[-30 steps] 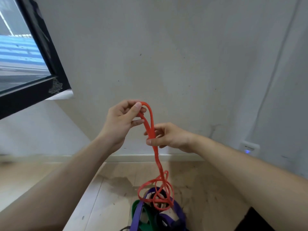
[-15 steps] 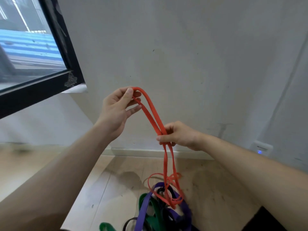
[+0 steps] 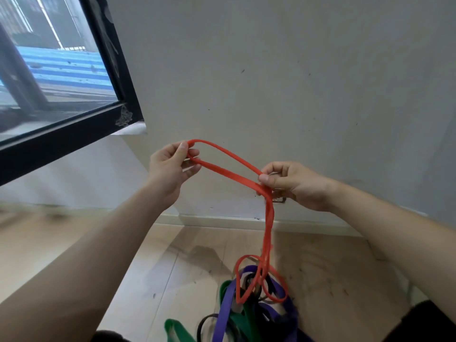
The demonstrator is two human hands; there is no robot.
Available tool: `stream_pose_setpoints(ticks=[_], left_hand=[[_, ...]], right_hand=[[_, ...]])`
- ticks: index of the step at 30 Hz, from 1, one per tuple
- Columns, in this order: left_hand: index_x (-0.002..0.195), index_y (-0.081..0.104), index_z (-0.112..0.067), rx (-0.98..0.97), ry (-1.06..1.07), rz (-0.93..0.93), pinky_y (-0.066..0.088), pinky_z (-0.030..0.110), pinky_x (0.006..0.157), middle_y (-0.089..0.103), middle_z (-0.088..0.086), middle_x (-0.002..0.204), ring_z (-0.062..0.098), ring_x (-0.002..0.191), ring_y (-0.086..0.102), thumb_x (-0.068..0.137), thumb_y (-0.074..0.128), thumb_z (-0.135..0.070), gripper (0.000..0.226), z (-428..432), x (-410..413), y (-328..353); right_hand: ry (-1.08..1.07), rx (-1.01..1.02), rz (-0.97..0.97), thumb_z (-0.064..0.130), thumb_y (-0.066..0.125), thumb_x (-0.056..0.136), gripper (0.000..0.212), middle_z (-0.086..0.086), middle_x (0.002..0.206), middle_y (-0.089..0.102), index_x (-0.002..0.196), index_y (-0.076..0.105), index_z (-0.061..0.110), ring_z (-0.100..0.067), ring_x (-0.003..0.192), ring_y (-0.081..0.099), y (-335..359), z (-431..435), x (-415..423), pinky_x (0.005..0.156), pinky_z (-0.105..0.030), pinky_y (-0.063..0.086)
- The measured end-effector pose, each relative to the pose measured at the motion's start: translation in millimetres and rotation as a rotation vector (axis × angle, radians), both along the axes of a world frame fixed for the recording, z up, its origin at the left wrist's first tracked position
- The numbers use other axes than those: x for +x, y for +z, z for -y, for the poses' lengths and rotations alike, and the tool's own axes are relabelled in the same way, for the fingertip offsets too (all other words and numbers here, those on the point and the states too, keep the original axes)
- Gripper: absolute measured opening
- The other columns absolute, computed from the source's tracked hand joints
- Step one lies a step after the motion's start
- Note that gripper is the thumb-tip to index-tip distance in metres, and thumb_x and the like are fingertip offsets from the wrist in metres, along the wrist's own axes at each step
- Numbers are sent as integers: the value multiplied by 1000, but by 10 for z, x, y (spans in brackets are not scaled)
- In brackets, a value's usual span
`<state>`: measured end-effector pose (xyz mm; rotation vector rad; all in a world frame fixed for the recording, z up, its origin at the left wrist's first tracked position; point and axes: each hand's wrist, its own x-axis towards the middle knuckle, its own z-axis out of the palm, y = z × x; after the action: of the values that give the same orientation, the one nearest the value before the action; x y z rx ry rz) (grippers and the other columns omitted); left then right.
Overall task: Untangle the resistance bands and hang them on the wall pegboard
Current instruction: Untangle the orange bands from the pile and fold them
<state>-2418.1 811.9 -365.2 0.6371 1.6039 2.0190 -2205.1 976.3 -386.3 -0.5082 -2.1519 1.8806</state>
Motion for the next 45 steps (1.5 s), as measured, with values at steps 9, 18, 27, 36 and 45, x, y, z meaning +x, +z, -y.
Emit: stream_pose_setpoints(ticks=[9,18,27,36,45], left_hand=[[115,66,-3,18,14,-8,61,30,80,66,6,90,19,86,66,107,47,-21,27,28,11,34],[116,66,-3,8,-3,-11,59,28,78,68,6,91,18,87,67,106,49,-21,27,36,-13,15],[111,67,-7,-319,-65,-250,60,32,80,75,8,98,23,92,70,102,56,-15,16,64,-47,-101],[129,66,-24,-406,-363,-810,52,34,102,70,-12,119,4,113,63,88,76,-33,43,-50,438,-106],[106,77,-18,-354,-563,-806,59,30,87,78,-4,92,7,89,74,85,78,-33,26,-96,695,-172]], right_hand=[[12,19,88,19,63,97,20,-8,84,67,101,75,4,-22,82,65,-7,77,-8,85,-37,58],[14,245,88,12,75,87,14,-1,81,71,99,77,6,-12,76,68,34,121,5,74,-25,57],[-181,458,30,14,70,93,6,-16,73,70,92,75,10,-25,63,66,20,30,48,69,-48,60],[-87,559,78,12,78,85,12,-12,86,76,97,78,10,-28,82,73,97,62,98,81,-45,61],[-61,553,48,11,84,78,20,-19,83,74,91,71,6,-27,77,72,187,200,154,78,-55,58]])
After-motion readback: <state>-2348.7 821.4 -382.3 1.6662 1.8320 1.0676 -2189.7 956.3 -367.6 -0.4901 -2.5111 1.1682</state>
